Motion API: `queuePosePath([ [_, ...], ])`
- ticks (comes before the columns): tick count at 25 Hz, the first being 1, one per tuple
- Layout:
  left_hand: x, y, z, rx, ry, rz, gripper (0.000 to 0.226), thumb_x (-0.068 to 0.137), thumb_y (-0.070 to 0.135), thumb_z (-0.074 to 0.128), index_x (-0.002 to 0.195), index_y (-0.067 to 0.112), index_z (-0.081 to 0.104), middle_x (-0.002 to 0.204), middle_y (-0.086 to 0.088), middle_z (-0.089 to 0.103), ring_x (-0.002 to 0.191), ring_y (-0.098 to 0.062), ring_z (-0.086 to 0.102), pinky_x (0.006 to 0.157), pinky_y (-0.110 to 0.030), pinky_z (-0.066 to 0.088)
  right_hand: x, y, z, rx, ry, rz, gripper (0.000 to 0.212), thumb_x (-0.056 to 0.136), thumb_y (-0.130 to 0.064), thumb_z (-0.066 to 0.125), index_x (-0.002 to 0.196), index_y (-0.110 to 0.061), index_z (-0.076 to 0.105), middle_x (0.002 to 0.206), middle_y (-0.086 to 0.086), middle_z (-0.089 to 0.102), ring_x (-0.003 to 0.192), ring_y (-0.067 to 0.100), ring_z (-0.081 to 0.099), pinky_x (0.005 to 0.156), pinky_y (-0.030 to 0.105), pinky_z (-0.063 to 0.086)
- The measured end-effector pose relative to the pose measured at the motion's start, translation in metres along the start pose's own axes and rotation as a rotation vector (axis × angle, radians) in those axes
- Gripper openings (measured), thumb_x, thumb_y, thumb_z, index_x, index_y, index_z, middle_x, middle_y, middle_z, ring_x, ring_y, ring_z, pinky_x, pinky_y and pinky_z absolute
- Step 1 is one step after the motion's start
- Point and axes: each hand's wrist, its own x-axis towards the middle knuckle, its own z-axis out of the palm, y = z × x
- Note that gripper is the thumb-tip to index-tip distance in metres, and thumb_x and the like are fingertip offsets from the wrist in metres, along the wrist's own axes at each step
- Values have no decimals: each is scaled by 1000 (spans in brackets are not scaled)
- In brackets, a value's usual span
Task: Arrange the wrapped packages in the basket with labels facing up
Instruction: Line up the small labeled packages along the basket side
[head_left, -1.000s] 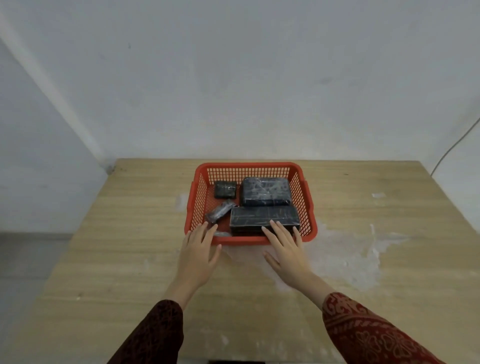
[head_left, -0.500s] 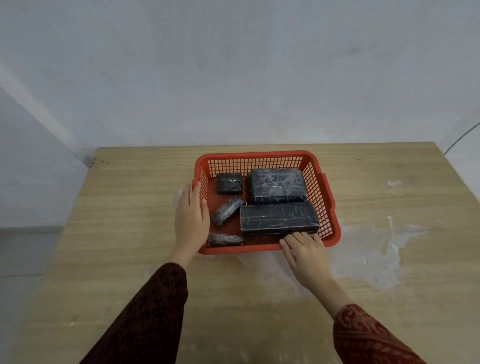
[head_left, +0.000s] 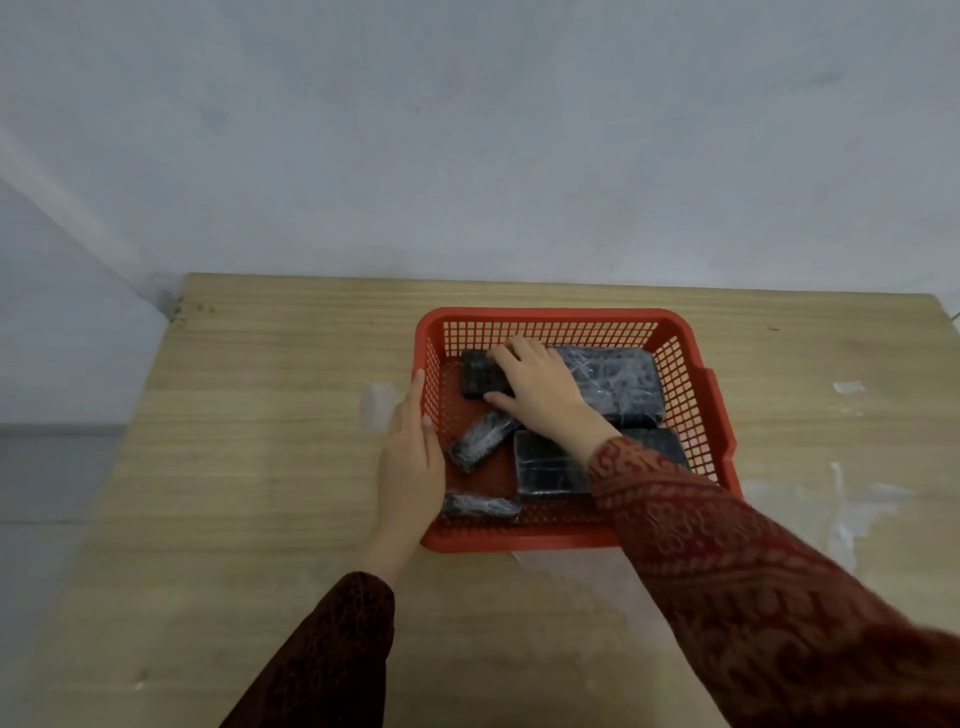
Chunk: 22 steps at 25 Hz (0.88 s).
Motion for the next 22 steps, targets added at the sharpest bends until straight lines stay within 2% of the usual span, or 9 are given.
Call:
queuePosePath([
  [3, 0, -1, 0, -21, -2, 3, 49, 101, 9, 33, 149, 15, 26, 134, 17, 33, 113, 24, 27, 90, 8, 22, 26, -2, 13, -149, -70, 26, 69, 78, -43, 70, 130, -8, 40, 132, 17, 49, 118, 38, 48, 99, 47, 39],
  [6, 0, -1, -2, -38, 3, 11, 48, 101, 10, 33, 149, 13, 27, 135, 16, 34, 117, 22, 28, 94, 5, 23, 33, -4, 18, -155, -80, 34, 71, 74, -37, 76, 128, -6, 40, 128, 20, 51, 114, 41, 50, 93, 48, 44],
  [8, 0, -1, -2, -38, -1, 11, 48, 101, 12, 32, 149, 14, 26, 137, 15, 34, 124, 10, 32, 97, 2, 23, 33, -3, 16, -118, -79, -5, 63, 78, -32, 70, 127, -5, 41, 125, 21, 53, 112, 42, 50, 90, 48, 46],
  [10, 0, -1, -2, -35, -5, 11, 48, 102, 13, 32, 149, 15, 25, 138, 14, 34, 127, 3, 33, 99, 1, 22, 28, 3, 14, -63, -61, -52, 48, 82, -27, 61, 120, -4, 44, 114, 20, 59, 103, 39, 55, 82, 44, 47],
  [13, 0, 0, -3, -31, -5, 19, 48, 102, 13, 32, 149, 16, 25, 134, 14, 35, 121, 8, 33, 94, 5, 23, 26, 12, 5, 83, -98, -87, 27, 87, -17, 54, 109, -4, 47, 96, 17, 62, 87, 35, 60, 65, 36, 42],
  [16, -1, 0, -3, -39, -8, 16, 50, 101, 12, 32, 150, 17, 24, 130, 13, 39, 115, 7, 38, 89, 5, 26, 36, 14, -9, 324, -173, -24, 13, 88, -14, 58, 98, -8, 54, 88, 10, 59, 80, 29, 58, 62, 32, 38],
  [18, -1, 0, -4, -39, -9, 12, 50, 101, 13, 32, 150, 20, 23, 128, 14, 40, 112, 6, 40, 87, 5, 28, 42, 15, -15, 390, -247, 14, 21, 89, -17, 61, 107, -9, 54, 91, 5, 59, 74, 18, 53, 58, 26, 35],
  [20, -2, 0, -4, -38, -9, 8, 51, 101, 13, 32, 150, 21, 23, 127, 15, 39, 109, 10, 37, 85, 6, 28, 45, 14, -15, 382, -324, 30, 32, 89, -19, 61, 117, -11, 49, 94, 2, 56, 77, 16, 52, 58, 22, 34],
  [22, -2, 1, -4, -31, -5, 15, 51, 101, 11, 33, 150, 20, 23, 125, 15, 39, 106, 13, 36, 84, 7, 27, 46, 12, -8, 330, -332, 37, 40, 89, -18, 62, 124, -9, 46, 109, 10, 58, 93, 23, 54, 70, 27, 40],
])
